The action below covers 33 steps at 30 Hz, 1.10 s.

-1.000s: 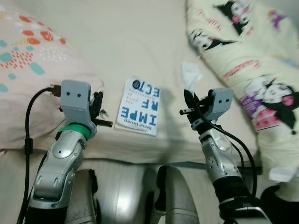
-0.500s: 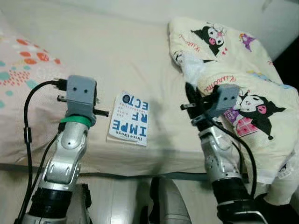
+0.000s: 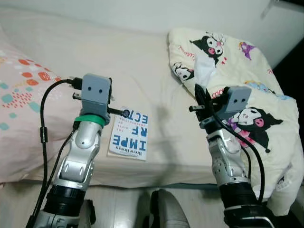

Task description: Clean up the room

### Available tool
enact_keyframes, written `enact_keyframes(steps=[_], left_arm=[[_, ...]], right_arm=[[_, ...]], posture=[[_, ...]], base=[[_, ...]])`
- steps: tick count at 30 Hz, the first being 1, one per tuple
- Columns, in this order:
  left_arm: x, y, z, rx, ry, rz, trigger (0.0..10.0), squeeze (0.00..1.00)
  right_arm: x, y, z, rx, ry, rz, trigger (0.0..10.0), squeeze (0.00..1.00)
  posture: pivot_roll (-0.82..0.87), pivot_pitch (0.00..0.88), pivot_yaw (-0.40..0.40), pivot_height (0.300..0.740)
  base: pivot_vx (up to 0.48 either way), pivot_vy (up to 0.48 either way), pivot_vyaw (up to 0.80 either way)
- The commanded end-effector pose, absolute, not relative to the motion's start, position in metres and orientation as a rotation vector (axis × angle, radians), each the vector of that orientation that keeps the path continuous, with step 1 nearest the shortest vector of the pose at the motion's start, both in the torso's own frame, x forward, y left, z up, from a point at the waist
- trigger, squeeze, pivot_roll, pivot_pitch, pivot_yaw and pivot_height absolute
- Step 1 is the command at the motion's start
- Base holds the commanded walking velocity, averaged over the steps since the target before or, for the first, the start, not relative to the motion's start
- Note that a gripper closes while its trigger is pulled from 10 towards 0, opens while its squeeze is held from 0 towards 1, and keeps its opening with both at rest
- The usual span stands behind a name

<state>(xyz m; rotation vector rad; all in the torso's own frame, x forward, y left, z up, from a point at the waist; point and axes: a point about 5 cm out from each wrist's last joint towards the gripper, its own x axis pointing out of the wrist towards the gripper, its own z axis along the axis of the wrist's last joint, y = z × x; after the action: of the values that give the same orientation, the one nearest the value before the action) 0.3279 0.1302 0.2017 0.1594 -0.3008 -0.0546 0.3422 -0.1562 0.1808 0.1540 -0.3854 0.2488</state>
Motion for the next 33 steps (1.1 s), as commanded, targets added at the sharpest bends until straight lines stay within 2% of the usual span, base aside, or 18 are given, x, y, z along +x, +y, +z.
enact_keyframes(steps=[1, 12, 17, 26, 31, 33], left_arm=[[0.329, 0.125, 0.199, 0.154, -0.294, -0.078, 10.0, 0.00], [0.330, 0.119, 0.198, 0.144, -0.275, -0.101, 10.0, 0.00], [0.332, 0.116, 0.196, 0.136, -0.251, -0.121, 10.0, 0.00], [0.331, 0.114, 0.195, 0.132, -0.247, -0.137, 10.0, 0.00], [0.327, 0.114, 0.189, 0.129, -0.243, -0.148, 10.0, 0.00], [0.325, 0.114, 0.186, 0.124, -0.240, -0.148, 10.0, 0.00]], right_arm=[[0.340, -0.163, 0.177, 0.147, -0.373, 0.227, 10.0, 0.00], [0.338, -0.162, 0.174, 0.147, -0.358, 0.223, 10.0, 0.00], [0.336, -0.160, 0.171, 0.148, -0.347, 0.217, 10.0, 0.00], [0.336, -0.160, 0.171, 0.135, -0.343, 0.207, 10.0, 0.00], [0.333, -0.148, 0.167, 0.094, -0.338, 0.229, 10.0, 0.00], [0.333, -0.135, 0.164, 0.087, -0.333, 0.261, 10.0, 0.00]], posture=[[-0.08, 0.001, -0.121, 0.677], [-0.08, 0.011, -0.110, 0.702], [-0.08, 0.016, -0.102, 0.727], [-0.08, 0.023, -0.097, 0.732], [-0.08, 0.033, -0.089, 0.732], [-0.07, 0.027, -0.086, 0.732]], base=[[0.000, 0.000, 0.00], [0.000, 0.000, 0.00], [0.000, 0.000, 0.00], [0.000, 0.000, 0.00], [0.000, 0.000, 0.00], [0.000, 0.000, 0.00]])
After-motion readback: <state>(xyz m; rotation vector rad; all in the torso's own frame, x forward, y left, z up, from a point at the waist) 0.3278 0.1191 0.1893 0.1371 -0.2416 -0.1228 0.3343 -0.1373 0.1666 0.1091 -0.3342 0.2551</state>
